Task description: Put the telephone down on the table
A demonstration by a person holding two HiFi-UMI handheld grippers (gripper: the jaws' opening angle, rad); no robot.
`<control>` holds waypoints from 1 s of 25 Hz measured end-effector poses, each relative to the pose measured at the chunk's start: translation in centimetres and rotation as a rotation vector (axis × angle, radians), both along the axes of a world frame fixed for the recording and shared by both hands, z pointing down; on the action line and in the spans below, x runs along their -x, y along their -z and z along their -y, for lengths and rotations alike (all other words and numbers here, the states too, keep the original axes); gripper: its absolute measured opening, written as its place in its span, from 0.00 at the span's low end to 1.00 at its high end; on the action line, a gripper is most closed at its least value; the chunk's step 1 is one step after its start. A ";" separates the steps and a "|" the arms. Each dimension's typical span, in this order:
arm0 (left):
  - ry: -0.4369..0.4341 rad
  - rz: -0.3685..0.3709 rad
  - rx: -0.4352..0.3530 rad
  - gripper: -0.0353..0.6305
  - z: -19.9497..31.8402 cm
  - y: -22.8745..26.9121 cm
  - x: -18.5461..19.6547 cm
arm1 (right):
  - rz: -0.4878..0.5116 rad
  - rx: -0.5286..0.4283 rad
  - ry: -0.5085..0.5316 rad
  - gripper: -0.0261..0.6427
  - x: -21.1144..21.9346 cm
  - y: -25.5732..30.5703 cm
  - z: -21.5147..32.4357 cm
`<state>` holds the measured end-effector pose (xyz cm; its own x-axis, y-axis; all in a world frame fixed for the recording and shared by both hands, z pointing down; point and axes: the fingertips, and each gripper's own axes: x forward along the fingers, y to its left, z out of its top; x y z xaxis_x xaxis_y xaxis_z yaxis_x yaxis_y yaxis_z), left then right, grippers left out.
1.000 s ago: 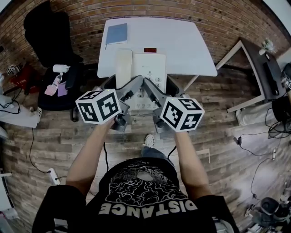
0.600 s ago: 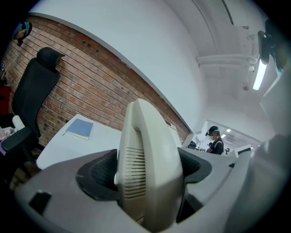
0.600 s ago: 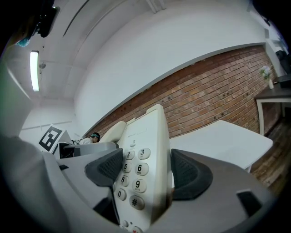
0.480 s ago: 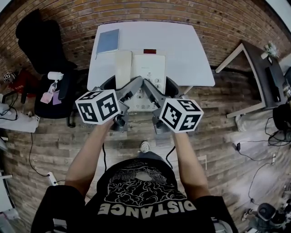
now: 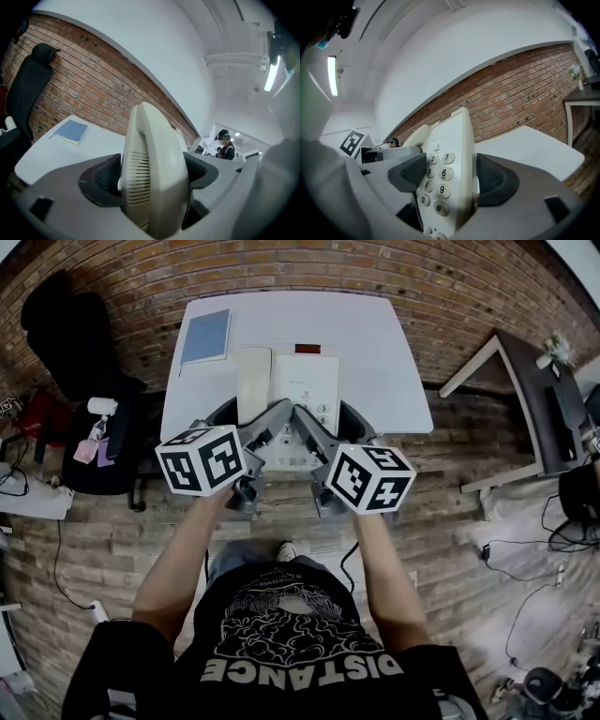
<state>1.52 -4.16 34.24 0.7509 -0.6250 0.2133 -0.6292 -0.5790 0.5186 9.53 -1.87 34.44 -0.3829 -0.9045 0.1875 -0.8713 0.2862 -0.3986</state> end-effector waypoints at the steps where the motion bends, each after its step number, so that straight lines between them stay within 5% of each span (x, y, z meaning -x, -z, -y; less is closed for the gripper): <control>1: -0.002 0.000 0.004 0.65 0.2 -0.2 -0.3 | 0.001 0.004 -0.002 0.54 -0.3 -0.2 0.2; 12: -0.017 -0.006 0.023 0.65 5.6 -1.3 -2.2 | 0.005 0.023 -0.019 0.53 -2.3 -1.2 5.5; 25: -0.062 -0.017 0.063 0.65 20.1 -1.7 -0.6 | -0.009 0.062 -0.068 0.53 -0.5 -1.5 19.6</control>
